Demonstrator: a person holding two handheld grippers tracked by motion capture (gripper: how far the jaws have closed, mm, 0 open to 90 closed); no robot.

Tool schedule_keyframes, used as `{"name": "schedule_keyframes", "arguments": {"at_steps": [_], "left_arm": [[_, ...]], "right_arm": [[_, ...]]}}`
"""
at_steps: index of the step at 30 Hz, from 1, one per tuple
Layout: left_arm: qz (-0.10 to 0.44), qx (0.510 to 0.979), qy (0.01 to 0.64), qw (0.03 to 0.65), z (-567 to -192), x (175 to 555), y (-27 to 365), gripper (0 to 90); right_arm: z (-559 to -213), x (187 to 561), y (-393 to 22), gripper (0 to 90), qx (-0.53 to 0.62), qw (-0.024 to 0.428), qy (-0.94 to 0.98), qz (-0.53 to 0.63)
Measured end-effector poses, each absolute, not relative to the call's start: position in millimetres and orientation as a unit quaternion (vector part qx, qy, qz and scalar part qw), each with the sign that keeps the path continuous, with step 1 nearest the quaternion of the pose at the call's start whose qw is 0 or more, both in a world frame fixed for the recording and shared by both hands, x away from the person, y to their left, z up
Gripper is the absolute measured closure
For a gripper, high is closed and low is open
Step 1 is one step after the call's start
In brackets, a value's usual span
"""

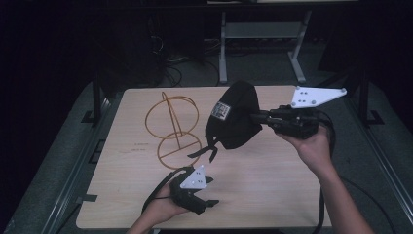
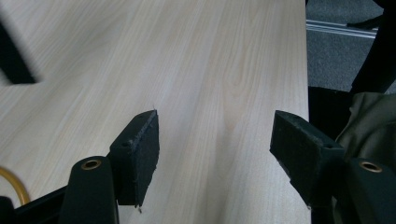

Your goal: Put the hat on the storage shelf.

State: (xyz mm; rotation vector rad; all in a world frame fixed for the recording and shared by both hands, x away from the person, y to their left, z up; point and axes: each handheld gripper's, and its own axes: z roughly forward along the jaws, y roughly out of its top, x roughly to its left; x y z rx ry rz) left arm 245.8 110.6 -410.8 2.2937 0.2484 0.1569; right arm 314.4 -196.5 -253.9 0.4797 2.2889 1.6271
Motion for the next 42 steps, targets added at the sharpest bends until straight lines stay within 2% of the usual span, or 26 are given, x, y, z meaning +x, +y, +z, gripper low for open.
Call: {"name": "schedule_keyframes", "arguments": {"at_steps": [15,42], "left_arm": [[0.065,0.91,0.09,0.4,-411,247,112,32.2],[0.055,0.908,0.086,0.405,-412,250,109,32.6]], "right_arm": [[-221,336,-132,84.2,0.108,0.119,0.809,0.565],[-207,392,-47,84.9,0.108,0.088,0.815,0.562]]}}
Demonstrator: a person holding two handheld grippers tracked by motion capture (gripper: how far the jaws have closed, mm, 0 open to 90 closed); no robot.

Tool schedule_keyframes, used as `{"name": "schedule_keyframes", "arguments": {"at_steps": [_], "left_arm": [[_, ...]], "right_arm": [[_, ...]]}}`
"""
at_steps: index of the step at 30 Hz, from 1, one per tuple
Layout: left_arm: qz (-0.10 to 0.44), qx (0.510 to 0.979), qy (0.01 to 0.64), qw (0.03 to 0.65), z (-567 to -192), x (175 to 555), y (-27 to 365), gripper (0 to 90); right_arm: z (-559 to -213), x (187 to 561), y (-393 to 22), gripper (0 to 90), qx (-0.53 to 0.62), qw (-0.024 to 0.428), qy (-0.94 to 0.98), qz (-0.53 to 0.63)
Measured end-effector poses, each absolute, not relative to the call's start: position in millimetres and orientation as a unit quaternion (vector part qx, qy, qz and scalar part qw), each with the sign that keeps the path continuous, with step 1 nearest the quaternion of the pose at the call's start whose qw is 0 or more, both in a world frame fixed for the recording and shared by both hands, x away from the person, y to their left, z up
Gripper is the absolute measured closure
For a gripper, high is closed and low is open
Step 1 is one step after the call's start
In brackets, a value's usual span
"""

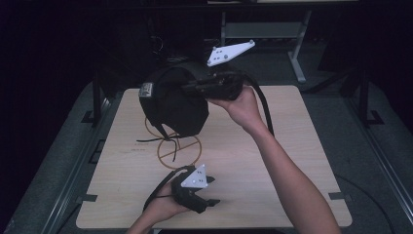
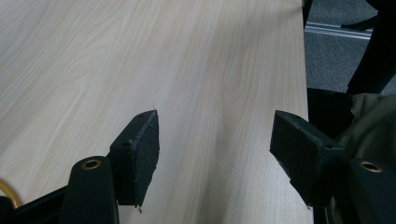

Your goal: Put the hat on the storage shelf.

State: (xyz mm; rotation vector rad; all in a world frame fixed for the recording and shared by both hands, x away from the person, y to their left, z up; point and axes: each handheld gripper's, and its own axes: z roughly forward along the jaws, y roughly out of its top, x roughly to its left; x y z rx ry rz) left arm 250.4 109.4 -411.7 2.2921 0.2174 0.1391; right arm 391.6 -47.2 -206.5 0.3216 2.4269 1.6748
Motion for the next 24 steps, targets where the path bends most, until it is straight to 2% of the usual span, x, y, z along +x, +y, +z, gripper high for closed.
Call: {"name": "schedule_keyframes", "arguments": {"at_steps": [16,24], "left_arm": [[0.057,0.909,0.074,0.405,-413,249,108,32.3],[0.054,0.909,0.075,0.407,-412,247,108,32.3]], "right_arm": [[-211,425,5,84.4,0.137,0.064,0.827,0.541],[-222,426,35,83.4,0.151,0.084,0.835,0.523]]}}
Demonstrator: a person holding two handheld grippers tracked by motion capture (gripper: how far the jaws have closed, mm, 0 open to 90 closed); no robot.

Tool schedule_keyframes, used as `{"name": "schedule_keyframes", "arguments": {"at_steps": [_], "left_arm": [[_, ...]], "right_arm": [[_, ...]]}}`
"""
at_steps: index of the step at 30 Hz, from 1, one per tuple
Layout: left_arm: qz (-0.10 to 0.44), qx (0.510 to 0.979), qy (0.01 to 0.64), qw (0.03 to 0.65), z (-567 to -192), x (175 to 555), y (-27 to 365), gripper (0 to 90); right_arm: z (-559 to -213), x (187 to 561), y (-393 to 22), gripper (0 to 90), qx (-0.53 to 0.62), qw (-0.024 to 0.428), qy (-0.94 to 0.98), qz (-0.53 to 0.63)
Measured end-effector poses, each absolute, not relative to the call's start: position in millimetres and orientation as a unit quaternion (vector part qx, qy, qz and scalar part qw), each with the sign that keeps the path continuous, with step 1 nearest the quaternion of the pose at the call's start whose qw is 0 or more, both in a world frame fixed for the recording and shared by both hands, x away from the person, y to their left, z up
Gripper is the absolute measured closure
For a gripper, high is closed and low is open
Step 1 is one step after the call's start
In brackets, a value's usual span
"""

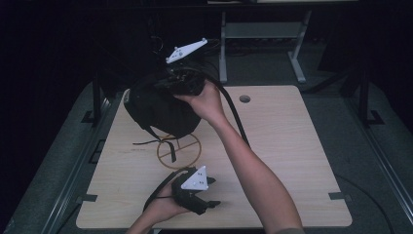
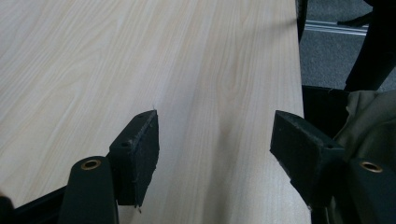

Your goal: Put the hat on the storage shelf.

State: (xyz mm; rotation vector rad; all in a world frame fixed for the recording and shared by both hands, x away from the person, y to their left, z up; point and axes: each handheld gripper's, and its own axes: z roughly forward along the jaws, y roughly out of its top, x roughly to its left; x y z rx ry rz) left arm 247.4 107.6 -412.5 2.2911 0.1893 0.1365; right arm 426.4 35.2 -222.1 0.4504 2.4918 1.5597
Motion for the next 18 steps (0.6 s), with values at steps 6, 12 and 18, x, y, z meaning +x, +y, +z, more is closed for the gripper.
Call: {"name": "schedule_keyframes", "arguments": {"at_steps": [6,12,18], "left_arm": [[0.055,0.907,0.075,0.41,-413,247,108,31.8],[0.059,0.905,0.083,0.414,-412,249,113,30.4],[0.07,0.901,0.087,0.419,-411,250,114,28.9]], "right_arm": [[-230,433,49,51.5,0.186,0.087,0.83,0.518],[-233,431,33,45.9,0.193,0.076,0.831,0.517],[-239,430,15,40.8,0.201,0.066,0.827,0.521]]}}
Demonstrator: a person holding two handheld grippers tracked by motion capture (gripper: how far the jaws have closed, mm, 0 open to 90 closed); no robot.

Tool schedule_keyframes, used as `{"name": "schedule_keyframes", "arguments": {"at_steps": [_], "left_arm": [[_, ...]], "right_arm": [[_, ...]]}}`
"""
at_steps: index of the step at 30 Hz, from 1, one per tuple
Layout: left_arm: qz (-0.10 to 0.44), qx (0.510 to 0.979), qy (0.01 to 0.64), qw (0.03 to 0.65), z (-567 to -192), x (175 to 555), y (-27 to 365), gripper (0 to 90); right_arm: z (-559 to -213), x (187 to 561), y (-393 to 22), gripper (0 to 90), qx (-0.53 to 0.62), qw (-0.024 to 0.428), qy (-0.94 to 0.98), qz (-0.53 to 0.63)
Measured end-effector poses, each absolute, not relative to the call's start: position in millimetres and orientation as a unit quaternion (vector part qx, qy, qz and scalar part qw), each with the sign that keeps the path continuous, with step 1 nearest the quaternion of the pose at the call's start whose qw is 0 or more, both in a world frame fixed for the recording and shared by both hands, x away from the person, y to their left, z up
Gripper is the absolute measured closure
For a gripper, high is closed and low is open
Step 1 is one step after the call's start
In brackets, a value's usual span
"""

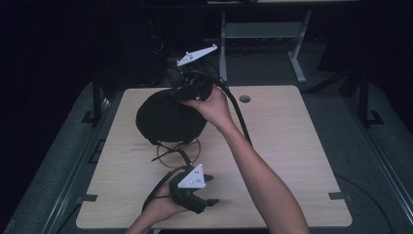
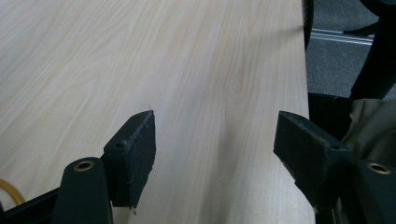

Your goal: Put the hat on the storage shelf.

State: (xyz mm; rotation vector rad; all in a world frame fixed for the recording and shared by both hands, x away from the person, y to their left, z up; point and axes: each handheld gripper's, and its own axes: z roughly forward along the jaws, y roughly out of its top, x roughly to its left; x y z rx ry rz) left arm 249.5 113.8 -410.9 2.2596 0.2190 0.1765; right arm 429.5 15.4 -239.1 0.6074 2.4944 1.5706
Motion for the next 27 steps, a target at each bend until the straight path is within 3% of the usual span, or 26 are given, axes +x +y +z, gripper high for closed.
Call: {"name": "schedule_keyframes", "arguments": {"at_steps": [11,27], "left_arm": [[0.069,0.9,0.103,0.417,-414,253,115,26.9],[0.051,0.9,0.121,0.415,-420,255,116,24.3]], "right_arm": [[-242,425,-24,32.5,0.218,0.053,0.812,0.539],[-251,412,-82,27.9,0.238,0.049,0.806,0.539]]}}
